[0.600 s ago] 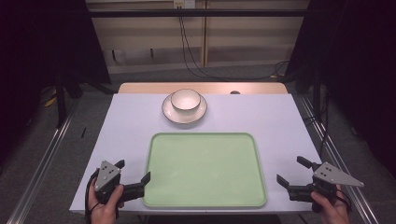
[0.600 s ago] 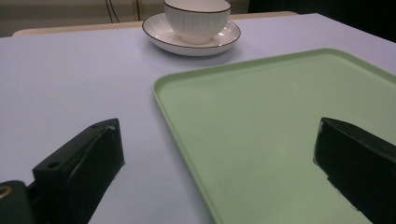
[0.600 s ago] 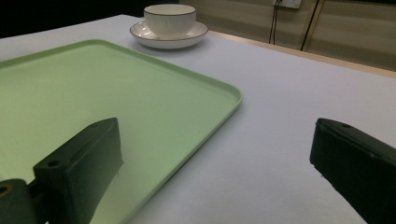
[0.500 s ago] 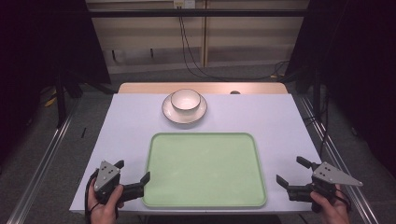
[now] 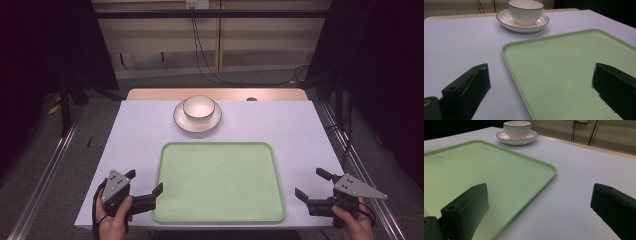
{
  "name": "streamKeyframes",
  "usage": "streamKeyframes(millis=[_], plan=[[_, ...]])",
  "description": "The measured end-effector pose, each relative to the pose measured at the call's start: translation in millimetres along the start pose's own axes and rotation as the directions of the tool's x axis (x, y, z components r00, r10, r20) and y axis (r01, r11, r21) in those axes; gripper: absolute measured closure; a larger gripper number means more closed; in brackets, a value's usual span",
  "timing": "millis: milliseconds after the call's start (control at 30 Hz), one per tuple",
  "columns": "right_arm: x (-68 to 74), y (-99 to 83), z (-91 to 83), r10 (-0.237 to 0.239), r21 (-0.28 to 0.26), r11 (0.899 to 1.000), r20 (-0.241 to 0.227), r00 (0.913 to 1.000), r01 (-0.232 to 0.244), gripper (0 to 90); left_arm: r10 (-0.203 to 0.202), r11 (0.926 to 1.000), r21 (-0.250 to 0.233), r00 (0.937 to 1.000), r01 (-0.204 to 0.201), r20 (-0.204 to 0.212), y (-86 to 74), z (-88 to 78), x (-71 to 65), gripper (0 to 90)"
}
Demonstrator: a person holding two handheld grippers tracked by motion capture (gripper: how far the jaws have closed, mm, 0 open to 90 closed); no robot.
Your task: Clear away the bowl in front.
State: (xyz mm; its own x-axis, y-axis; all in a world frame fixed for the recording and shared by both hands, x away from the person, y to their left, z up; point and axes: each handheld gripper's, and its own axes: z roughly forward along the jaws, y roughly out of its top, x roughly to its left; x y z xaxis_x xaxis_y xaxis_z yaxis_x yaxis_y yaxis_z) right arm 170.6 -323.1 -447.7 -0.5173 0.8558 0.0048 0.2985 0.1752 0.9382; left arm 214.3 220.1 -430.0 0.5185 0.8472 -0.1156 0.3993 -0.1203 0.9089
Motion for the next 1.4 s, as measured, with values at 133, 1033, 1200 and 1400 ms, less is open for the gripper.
streamKeyframes(millis=[133,1033,1200,1400], plan=[[-0.3,-0.4,0.4,0.002,0.000,1.000,-0.009,1.0000,-0.002,1.2,0.019,0.9997,0.018,0.9997,-0.019,0.013,5.6,3.3,1.3,1.2],[-0.7,-3.3,0.5,-0.009,-0.015,1.000,-0.041,0.9991,0.009,1.1,0.106,0.9933,0.031,0.9859,-0.111,0.129,40.1,76.0,-20.7,5.1],[-2.4,-4.0,-0.5,-0.009,-0.016,1.000,-0.044,0.9990,0.008,1.1,0.107,0.9934,0.026,0.9851,-0.111,0.135,45.7,82.1,-15.0,5.6],[-1.6,-4.1,0.1,-0.011,-0.015,1.000,-0.060,0.9981,0.010,1.1,0.074,0.9968,0.022,0.9895,-0.077,0.124,56.9,99.3,-1.6,5.9]])
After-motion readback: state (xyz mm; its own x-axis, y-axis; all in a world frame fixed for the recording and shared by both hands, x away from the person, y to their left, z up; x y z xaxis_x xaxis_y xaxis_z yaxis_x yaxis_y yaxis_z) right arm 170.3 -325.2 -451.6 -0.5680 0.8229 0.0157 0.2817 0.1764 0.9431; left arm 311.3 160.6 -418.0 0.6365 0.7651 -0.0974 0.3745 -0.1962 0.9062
